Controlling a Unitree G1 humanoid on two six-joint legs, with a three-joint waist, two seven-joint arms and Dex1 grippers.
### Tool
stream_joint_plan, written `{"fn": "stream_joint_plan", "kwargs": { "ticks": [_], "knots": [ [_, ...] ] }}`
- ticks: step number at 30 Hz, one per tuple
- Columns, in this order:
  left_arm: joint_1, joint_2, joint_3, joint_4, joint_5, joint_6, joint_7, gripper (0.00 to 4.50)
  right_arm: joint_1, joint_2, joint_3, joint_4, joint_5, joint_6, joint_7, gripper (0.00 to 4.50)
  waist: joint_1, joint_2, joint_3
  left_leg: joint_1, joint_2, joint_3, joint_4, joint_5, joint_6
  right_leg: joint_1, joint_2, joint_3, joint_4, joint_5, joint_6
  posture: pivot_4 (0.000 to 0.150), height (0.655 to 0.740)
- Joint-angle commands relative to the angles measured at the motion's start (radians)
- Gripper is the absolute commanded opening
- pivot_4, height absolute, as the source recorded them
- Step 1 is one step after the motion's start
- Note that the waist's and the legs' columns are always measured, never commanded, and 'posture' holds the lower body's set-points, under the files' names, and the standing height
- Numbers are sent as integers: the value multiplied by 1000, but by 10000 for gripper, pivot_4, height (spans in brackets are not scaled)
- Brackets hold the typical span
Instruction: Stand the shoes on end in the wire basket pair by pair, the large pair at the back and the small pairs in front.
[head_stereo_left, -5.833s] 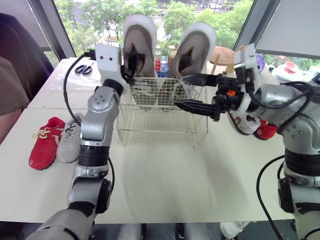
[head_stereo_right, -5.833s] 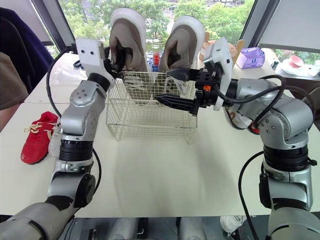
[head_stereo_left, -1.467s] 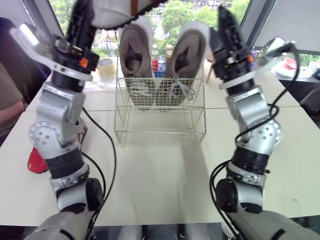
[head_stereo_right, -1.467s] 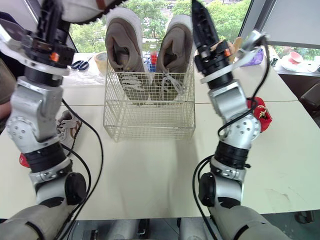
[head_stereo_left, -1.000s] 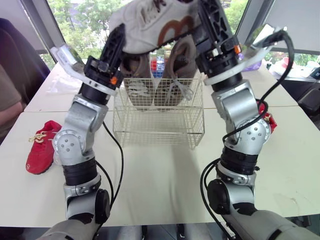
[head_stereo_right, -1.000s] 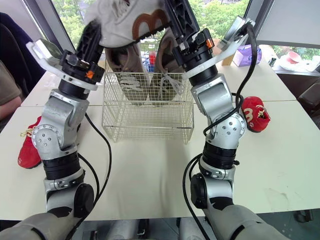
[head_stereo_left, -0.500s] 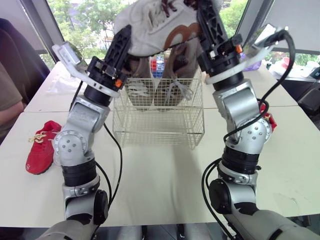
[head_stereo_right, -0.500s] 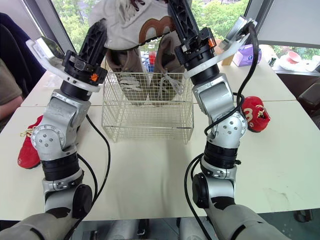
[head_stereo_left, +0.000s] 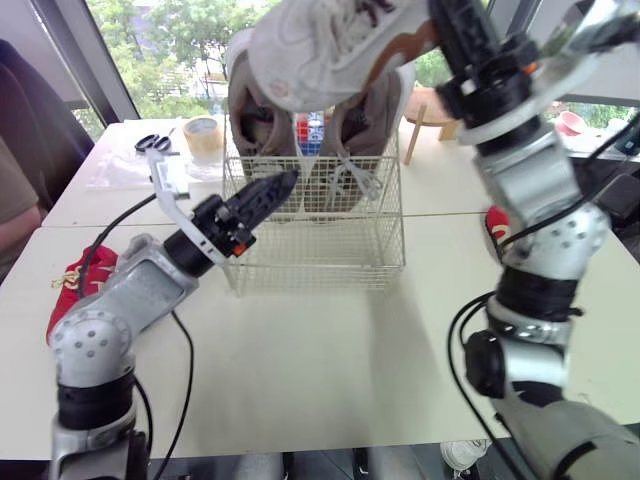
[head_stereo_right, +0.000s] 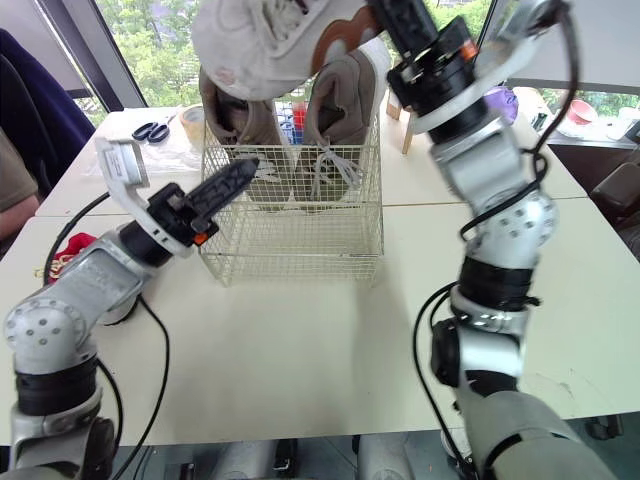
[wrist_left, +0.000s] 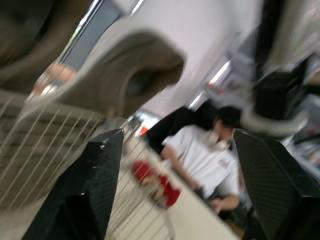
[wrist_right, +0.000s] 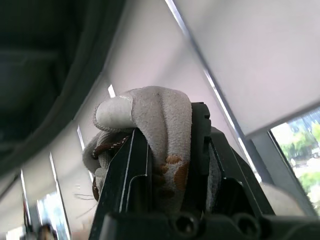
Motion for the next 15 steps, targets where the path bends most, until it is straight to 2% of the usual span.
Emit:
{"fn": "stream_joint_plan", "kwargs": {
  "ticks": [1,3,6,15],
  "knots": [
    [66,86,71,-113,-39,6,24,36748,-50,-166,7,94,-105,25,226,7495,0,0,0,0,0,0,0,0,0,0,0,0,0,0,0,1500,7400],
    [151,125,107,-131,-24,1,16,36748,-76,-283,91,169,-253,-10,398,7495,-1,0,0,0,0,2,0,0,0,0,-1,1,-1,0,-1,1500,7400],
    [255,147,132,-144,42,-16,-16,36748,-124,-358,190,269,-423,-92,585,7495,-5,0,0,1,1,6,-2,0,1,-2,0,3,-2,-3,-4,1500,7400],
    [311,150,126,-171,71,-55,-37,36748,-210,-342,335,486,-752,-333,841,7495,2,0,0,0,1,13,-2,-1,0,-4,-1,5,-2,-3,-4,1500,7400]
  ]
}}
